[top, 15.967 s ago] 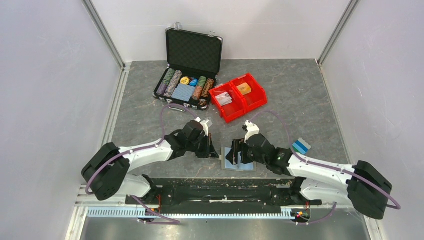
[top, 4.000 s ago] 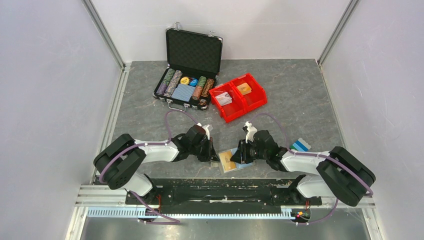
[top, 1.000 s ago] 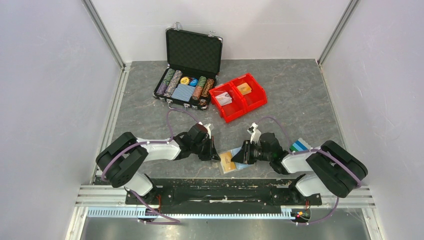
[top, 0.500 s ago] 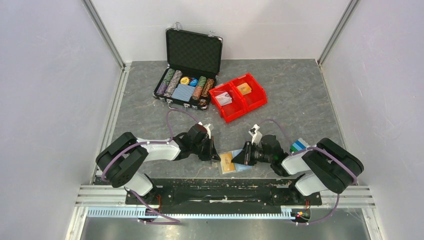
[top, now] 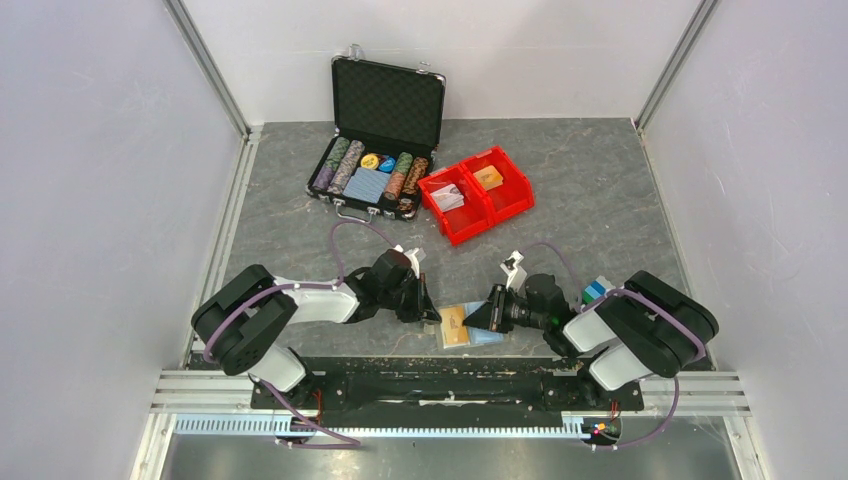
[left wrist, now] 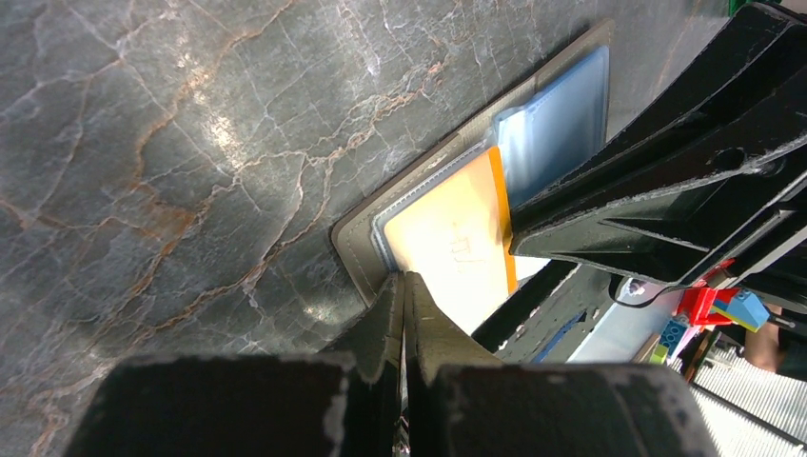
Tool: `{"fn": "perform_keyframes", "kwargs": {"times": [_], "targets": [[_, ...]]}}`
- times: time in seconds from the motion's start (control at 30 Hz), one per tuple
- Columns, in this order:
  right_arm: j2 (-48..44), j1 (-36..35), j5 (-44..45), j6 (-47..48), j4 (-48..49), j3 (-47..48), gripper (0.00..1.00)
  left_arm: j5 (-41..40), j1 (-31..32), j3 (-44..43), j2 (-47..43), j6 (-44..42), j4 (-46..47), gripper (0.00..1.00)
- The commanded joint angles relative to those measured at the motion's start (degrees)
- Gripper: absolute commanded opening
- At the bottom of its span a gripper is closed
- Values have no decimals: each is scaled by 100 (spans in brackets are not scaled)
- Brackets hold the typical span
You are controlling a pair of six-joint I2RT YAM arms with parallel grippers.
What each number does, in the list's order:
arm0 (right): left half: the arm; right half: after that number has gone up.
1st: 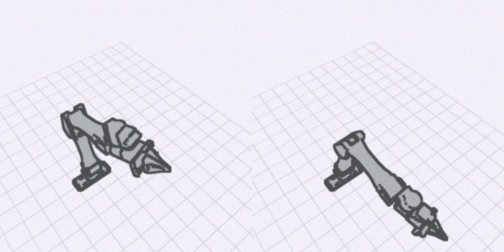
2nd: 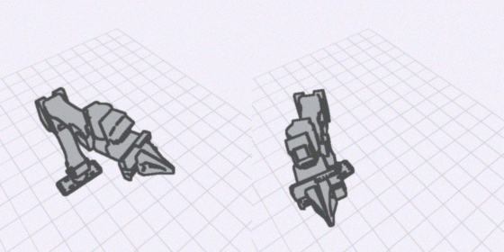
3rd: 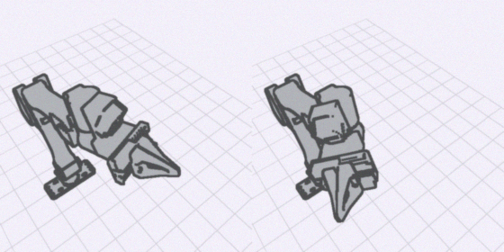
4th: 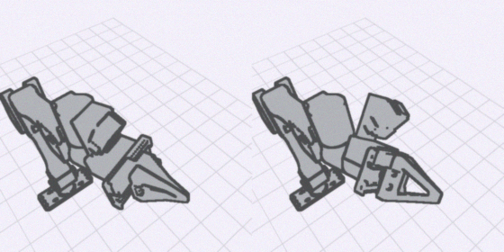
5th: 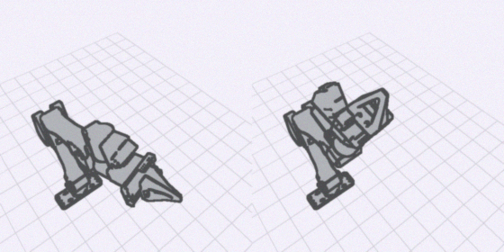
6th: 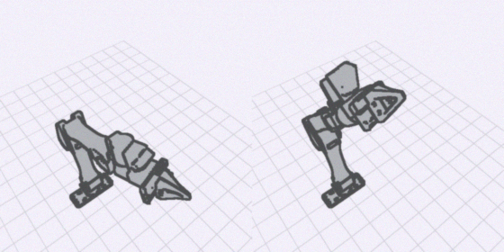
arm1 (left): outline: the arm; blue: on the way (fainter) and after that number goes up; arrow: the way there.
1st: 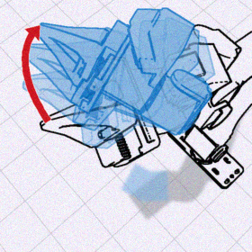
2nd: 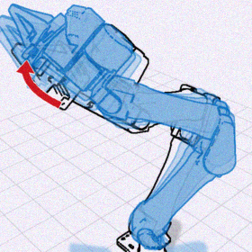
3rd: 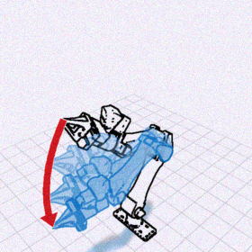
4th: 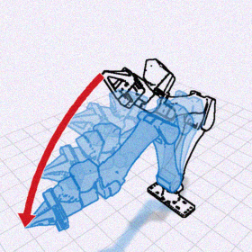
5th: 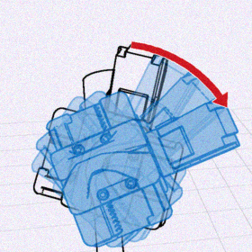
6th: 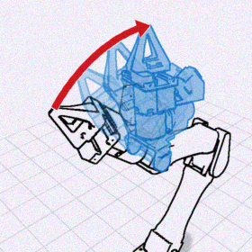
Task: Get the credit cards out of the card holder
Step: Remove the credit card from the card holder.
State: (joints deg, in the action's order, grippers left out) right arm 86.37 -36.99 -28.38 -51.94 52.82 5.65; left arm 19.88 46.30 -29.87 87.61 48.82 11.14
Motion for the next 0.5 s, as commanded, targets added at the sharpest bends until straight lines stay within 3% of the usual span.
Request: {"fn": "perform_keyframes", "kwargs": {"times": [0.0, 0.13, 0.33, 0.47], "targets": [[58, -45, -47, -146, 675, 4, 11, 194, 81, 135, 110, 161, 33, 2], [52, -45, 3, -140, 741, -29, 0, 203, 81, 148, 97, 194, 73, 2], [-169, -37, 56, -128, 781, -79, 0, 81, 81, -6, 186, 95, -362, 2], [-543, 0, 307, 14, 132, -143, 0, -215, 72, -119, 172, -96, -804, 2]]}}
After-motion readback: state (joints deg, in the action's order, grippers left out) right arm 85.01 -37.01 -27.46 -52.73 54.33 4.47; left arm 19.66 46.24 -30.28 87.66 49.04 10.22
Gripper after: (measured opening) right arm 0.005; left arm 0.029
